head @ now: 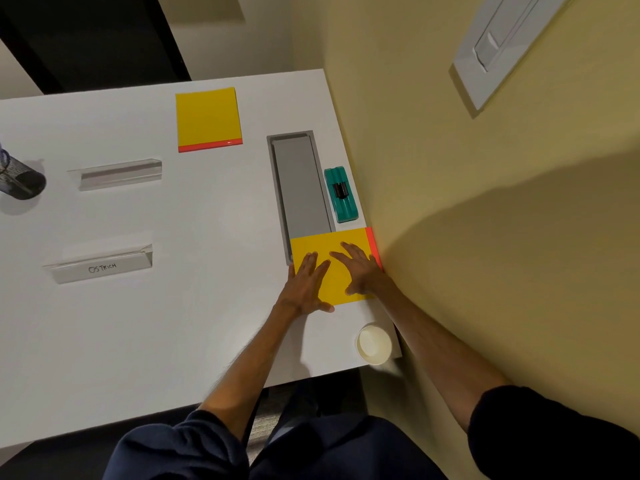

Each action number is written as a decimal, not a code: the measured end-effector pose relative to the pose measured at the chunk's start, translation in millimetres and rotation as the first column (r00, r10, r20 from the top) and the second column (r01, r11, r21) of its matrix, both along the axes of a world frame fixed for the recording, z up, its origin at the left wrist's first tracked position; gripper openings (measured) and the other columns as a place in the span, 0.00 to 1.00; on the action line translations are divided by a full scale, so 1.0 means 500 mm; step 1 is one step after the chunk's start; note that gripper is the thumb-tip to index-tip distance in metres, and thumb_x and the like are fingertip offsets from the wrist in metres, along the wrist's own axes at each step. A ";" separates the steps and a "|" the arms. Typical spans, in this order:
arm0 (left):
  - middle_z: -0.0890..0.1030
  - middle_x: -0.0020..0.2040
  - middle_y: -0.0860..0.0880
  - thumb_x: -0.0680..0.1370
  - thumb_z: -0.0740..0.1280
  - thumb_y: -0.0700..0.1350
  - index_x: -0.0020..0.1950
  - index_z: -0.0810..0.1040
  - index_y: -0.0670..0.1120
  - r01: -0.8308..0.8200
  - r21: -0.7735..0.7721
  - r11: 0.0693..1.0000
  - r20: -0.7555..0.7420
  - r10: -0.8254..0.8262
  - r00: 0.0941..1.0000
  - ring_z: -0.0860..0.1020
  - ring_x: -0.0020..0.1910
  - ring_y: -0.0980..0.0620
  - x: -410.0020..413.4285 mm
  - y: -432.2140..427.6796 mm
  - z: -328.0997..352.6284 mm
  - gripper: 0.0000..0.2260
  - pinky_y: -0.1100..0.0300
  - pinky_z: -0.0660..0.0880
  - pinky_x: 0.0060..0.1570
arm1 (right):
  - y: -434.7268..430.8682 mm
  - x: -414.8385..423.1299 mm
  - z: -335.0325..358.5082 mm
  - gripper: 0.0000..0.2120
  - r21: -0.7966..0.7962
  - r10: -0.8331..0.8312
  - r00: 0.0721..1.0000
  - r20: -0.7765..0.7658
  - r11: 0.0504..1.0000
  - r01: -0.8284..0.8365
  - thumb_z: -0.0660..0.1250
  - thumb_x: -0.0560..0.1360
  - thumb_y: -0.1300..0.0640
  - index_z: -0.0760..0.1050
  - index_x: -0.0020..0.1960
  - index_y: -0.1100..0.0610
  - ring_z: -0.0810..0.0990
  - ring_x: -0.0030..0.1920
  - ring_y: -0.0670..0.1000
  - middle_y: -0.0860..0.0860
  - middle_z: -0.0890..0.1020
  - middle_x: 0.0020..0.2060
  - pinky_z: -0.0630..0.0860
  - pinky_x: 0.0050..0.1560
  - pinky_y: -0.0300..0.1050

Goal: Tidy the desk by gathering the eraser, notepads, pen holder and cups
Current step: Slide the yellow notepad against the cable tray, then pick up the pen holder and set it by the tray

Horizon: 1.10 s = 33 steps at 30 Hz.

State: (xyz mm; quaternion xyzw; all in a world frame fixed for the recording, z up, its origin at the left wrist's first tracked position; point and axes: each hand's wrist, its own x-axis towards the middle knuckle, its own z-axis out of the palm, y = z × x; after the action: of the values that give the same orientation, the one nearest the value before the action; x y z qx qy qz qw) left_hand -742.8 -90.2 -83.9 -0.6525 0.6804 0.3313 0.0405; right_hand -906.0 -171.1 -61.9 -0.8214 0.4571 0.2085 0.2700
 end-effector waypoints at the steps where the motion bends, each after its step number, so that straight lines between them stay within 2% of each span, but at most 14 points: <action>1: 0.42 0.82 0.45 0.72 0.71 0.63 0.82 0.47 0.50 -0.015 -0.007 1.000 -0.015 0.015 1.000 0.41 0.81 0.44 0.004 0.003 0.003 0.48 0.40 0.45 0.79 | 0.001 0.001 0.001 0.45 -0.007 -0.020 1.000 0.012 1.000 0.020 0.74 0.73 0.60 0.52 0.81 0.49 0.48 0.81 0.55 0.51 0.48 0.81 0.60 0.76 0.62; 3: 0.43 0.82 0.44 0.74 0.69 0.64 0.82 0.47 0.49 -0.042 -0.018 0.999 -0.028 0.042 0.999 0.42 0.81 0.44 0.011 0.009 0.008 0.46 0.42 0.46 0.79 | 0.005 0.001 0.005 0.40 -0.036 -0.065 0.996 0.053 0.997 0.067 0.71 0.74 0.60 0.55 0.80 0.52 0.53 0.80 0.54 0.51 0.54 0.80 0.65 0.75 0.55; 6: 0.45 0.82 0.44 0.79 0.63 0.60 0.82 0.47 0.47 -0.099 -0.024 0.995 -0.045 0.098 0.994 0.44 0.82 0.44 0.014 0.020 0.019 0.39 0.43 0.48 0.80 | 0.017 0.001 0.011 0.31 -0.115 -0.137 0.981 0.138 0.981 0.154 0.66 0.76 0.62 0.61 0.78 0.56 0.62 0.77 0.53 0.52 0.64 0.77 0.68 0.72 0.49; 10: 0.49 0.82 0.44 0.84 0.56 0.52 0.81 0.49 0.43 -0.204 -0.081 0.976 -0.090 0.196 0.976 0.48 0.82 0.44 0.019 0.036 0.038 0.30 0.43 0.52 0.79 | 0.035 0.008 0.023 0.25 -0.184 -0.222 0.952 0.212 0.947 0.262 0.63 0.78 0.65 0.68 0.74 0.58 0.69 0.72 0.54 0.53 0.70 0.73 0.72 0.67 0.49; 16: 0.59 0.80 0.43 0.85 0.54 0.46 0.80 0.56 0.42 -0.365 -0.204 0.908 -0.137 0.343 0.929 0.58 0.79 0.44 0.037 0.071 0.087 0.24 0.42 0.54 0.78 | 0.051 0.029 0.059 0.17 -0.328 -0.154 0.948 0.279 0.912 0.245 0.59 0.81 0.61 0.72 0.69 0.55 0.73 0.68 0.51 0.51 0.75 0.68 0.72 0.62 0.47; 21: 0.58 0.80 0.45 0.86 0.51 0.46 0.80 0.57 0.44 -0.463 -0.312 0.830 -0.088 0.460 0.884 0.54 0.81 0.48 0.071 0.128 0.133 0.22 0.45 0.53 0.79 | 0.078 0.081 0.101 0.16 -0.365 -0.063 0.925 0.374 0.907 0.209 0.55 0.84 0.56 0.71 0.69 0.56 0.71 0.69 0.52 0.52 0.75 0.67 0.68 0.65 0.49; 25: 0.59 0.80 0.46 0.86 0.50 0.48 0.79 0.59 0.44 -0.536 -0.363 0.762 -0.066 0.553 0.831 0.55 0.80 0.49 0.115 0.192 0.170 0.22 0.45 0.54 0.79 | 0.120 0.140 0.132 0.20 -0.389 0.005 0.930 0.368 0.909 0.150 0.53 0.84 0.50 0.68 0.73 0.55 0.69 0.71 0.51 0.51 0.73 0.70 0.65 0.69 0.48; 30: 0.57 0.81 0.46 0.86 0.49 0.51 0.80 0.58 0.46 -0.612 -0.394 0.686 -0.004 0.665 0.747 0.53 0.81 0.48 0.187 0.282 0.214 0.23 0.45 0.52 0.79 | 0.187 0.225 0.174 0.26 -0.340 0.054 0.895 0.442 0.934 0.112 0.55 0.83 0.42 0.64 0.77 0.53 0.61 0.77 0.52 0.50 0.65 0.77 0.58 0.76 0.56; 33: 0.56 0.81 0.46 0.85 0.48 0.54 0.80 0.57 0.46 -0.650 -0.411 0.640 0.024 0.720 0.694 0.53 0.81 0.48 0.225 0.343 0.235 0.24 0.44 0.52 0.79 | 0.232 0.275 0.199 0.28 -0.342 0.111 0.871 0.478 0.937 0.068 0.55 0.82 0.41 0.63 0.77 0.54 0.60 0.78 0.52 0.51 0.63 0.78 0.57 0.77 0.57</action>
State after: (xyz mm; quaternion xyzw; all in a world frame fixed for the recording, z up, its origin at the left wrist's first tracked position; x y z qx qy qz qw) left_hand -630.5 81.2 33.6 -0.8848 0.4234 0.1247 -0.1493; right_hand -768.3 -55.1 37.4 -0.8869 0.3938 -0.0876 0.2252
